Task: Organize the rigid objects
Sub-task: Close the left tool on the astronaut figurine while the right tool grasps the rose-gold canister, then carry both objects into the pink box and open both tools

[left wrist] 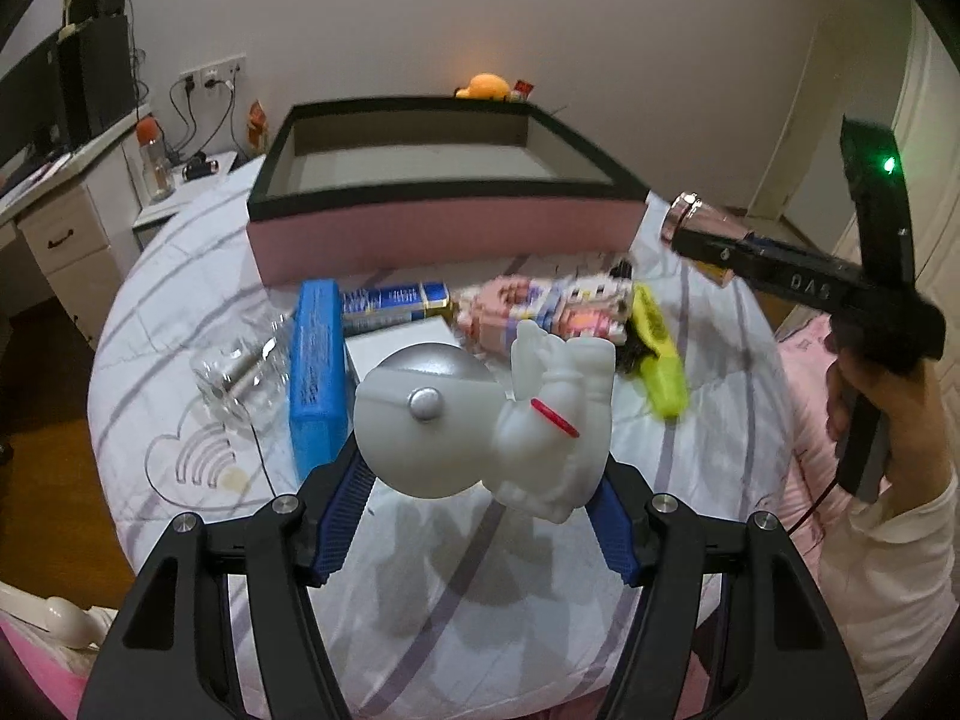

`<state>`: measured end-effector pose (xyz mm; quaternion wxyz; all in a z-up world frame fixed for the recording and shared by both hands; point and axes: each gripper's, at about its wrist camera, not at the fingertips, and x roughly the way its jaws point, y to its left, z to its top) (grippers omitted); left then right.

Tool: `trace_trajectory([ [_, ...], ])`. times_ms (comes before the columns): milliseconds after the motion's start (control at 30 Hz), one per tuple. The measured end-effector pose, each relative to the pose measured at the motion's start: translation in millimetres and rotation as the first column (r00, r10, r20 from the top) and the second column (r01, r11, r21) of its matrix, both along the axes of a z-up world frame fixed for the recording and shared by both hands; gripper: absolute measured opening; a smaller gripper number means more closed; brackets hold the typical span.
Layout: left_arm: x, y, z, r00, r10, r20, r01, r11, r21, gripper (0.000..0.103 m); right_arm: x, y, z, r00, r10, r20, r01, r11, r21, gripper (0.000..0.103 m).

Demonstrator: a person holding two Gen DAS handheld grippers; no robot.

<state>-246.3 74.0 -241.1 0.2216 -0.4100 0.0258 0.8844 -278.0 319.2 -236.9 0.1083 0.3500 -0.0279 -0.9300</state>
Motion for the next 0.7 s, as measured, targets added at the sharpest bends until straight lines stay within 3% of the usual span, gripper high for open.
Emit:
trace_trajectory([
  [200,-15,-4,32,0.998,-0.019,-0.052,0.021,0.999,0.035,0.067,-8,-9,16,0.999,0.032,-0.030,-0.032,0.999,-0.001,0.048],
  [400,-63,-1,69,0.993,-0.039,-0.115,0.044,0.998,0.043,0.067,-39,-23,35,0.996,0.078,-0.047,-0.076,0.997,0.029,0.048],
  [700,-158,9,60,0.999,-0.032,-0.022,0.033,0.999,0.028,0.067,-111,-56,23,0.989,0.142,0.052,-0.145,0.988,0.049,0.048],
])
